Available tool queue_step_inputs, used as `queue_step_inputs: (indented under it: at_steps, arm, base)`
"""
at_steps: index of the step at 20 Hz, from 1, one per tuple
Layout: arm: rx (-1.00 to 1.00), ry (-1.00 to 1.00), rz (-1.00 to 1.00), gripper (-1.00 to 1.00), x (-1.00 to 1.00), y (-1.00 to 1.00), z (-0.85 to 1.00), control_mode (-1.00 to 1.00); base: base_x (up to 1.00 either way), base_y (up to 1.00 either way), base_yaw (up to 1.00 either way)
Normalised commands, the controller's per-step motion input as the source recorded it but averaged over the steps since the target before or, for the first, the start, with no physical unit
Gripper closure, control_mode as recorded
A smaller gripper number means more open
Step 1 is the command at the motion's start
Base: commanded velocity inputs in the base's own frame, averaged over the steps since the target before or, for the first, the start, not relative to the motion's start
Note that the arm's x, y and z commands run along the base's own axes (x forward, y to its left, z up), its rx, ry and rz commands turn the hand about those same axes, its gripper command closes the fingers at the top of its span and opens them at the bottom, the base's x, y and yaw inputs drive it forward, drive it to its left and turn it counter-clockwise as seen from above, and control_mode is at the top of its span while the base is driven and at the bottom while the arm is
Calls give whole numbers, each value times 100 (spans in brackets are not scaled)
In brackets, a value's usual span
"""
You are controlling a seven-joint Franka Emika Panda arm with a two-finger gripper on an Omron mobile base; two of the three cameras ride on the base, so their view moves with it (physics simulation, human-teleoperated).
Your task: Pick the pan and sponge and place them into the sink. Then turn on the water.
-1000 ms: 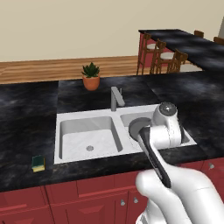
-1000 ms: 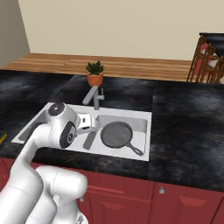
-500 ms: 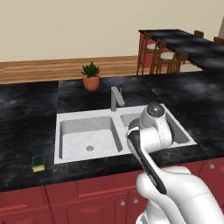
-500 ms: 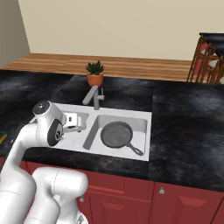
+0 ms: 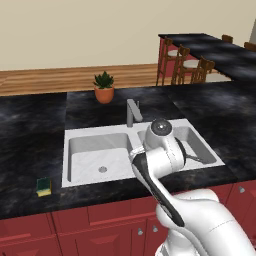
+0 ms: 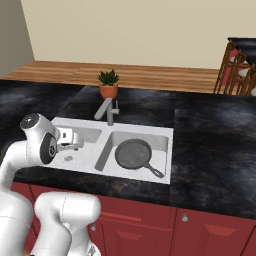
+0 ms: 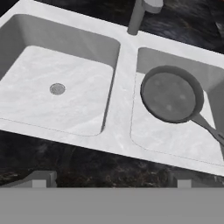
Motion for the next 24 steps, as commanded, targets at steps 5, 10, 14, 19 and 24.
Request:
queue_step_inputs:
  at_steps: [5, 10, 14, 19, 24]
  arm:
    - [2, 1, -4, -100, -5, 47, 8, -100]
    - [0, 0, -5, -100, -5, 46, 2, -100]
    - [1, 0, -6, -100, -4, 45, 0, -100]
    - [2, 3, -4, -100, -1, 47, -1, -100]
    - [5, 11, -1, -100, 0, 49, -2, -100]
  base:
    - [0, 0, 0]
    - [0, 0, 0]
    - [0, 0, 0]
    - [0, 0, 0]
    - [0, 0, 0]
